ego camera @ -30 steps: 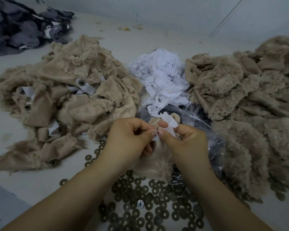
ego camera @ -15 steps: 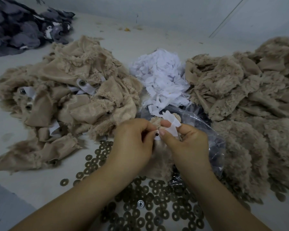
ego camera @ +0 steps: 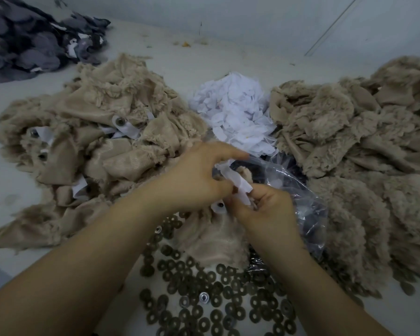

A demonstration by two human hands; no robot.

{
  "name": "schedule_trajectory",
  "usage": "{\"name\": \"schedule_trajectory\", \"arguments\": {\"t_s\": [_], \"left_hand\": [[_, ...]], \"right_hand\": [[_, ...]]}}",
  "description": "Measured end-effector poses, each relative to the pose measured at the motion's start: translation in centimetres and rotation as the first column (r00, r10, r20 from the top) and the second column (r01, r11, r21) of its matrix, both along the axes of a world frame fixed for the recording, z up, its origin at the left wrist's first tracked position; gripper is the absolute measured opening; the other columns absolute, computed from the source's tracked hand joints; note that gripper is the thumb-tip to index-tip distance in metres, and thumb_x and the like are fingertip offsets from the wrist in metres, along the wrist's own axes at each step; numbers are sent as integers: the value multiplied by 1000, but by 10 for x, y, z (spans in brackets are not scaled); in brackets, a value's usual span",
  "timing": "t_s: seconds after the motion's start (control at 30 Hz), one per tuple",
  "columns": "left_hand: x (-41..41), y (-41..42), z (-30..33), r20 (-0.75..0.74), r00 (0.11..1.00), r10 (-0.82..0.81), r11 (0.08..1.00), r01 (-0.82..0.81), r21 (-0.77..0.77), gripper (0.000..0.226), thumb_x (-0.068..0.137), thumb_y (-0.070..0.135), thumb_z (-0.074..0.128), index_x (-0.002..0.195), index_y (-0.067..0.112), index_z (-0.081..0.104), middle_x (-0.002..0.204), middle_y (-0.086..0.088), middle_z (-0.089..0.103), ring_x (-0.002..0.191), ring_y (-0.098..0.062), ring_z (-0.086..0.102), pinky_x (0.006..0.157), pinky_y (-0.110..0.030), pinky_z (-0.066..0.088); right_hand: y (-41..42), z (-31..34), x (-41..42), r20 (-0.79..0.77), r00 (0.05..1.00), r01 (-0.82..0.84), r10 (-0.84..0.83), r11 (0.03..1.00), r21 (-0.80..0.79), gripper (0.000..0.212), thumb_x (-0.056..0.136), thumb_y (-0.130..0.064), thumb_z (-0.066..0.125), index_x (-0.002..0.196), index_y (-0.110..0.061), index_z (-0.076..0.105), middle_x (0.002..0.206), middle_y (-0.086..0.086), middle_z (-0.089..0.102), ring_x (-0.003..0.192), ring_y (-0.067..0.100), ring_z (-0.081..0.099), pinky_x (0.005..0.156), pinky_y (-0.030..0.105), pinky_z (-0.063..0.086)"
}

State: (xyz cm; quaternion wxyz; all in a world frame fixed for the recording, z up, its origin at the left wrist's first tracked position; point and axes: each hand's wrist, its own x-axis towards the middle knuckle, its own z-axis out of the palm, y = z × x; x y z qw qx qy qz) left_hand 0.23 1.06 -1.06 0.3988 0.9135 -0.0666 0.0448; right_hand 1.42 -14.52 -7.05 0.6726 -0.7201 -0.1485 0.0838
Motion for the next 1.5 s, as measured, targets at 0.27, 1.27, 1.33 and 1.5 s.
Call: {"name": "schedule_trajectory", "arguments": {"t_s": [0.27,1.27,1.33,1.5], "left_hand": [[18,2,-8,203,970,136,982,-106,-154,29,64,-10,76,66,18,75,66,9,58,60,-1,54,53,-12,41],[-51,51,-33,-204,977,62,943,10,334,19,72,20,74,66,33,61,64,7,62,59,-4,57,56,-22,50],[-53,50,-38,-171,983,73,872,21,488,19,74,32,74,71,31,56,73,9,59,69,-8,56,64,-33,52],[-55,44,-45,-120,992,28,892,30,450,17,77,21,69,67,19,55,73,5,57,71,-12,53,66,-35,48]], "right_hand": [[0,0,1,0,1000,-1,1,1000,-7,49,85,-4,75,52,-6,39,48,-3,32,45,4,29,43,16,27],[-2,-2,6,-194,965,197,-174,975,105,13,88,-10,74,95,-19,79,90,12,77,91,36,73,82,53,60],[-2,-3,6,-181,966,208,-185,972,113,13,88,-10,74,95,-20,79,91,11,78,90,33,74,81,52,61],[-2,-4,5,-132,976,188,-175,977,99,14,88,-9,74,94,-21,79,89,4,78,88,24,75,81,44,62]]}}
